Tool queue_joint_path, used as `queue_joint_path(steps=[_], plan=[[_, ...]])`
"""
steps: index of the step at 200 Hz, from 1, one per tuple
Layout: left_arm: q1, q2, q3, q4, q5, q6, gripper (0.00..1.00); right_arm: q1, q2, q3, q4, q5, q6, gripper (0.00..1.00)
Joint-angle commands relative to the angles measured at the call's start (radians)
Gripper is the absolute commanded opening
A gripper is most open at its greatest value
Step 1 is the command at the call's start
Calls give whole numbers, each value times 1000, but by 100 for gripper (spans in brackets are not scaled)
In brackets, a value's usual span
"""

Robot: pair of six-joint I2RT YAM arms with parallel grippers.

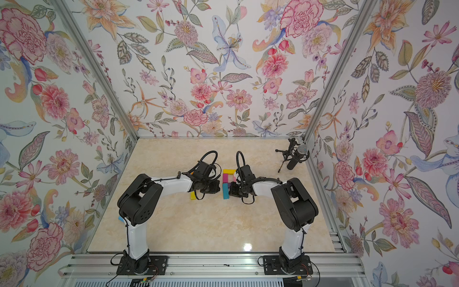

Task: Assemble the letter p with building blocks
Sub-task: Adjust the building block at the center of the board.

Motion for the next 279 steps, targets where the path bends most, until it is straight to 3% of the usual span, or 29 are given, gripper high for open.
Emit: queue_joint_path(steps=[1,220,248,279], plan=[[-10,-36,-10,-36,-11,-4,0,10,12,5,-12,-3,9,0],[-9,-46,-14,-62,-48,3,0,6,-45,-38,-21,10,9,0],[-10,-130,-16,-103,-141,11,0,4,-132,-91,-69,57,-3,0],[-14,-332,-56,-82,-219,10,0,4,-299,-130,-91,66,-32,0]])
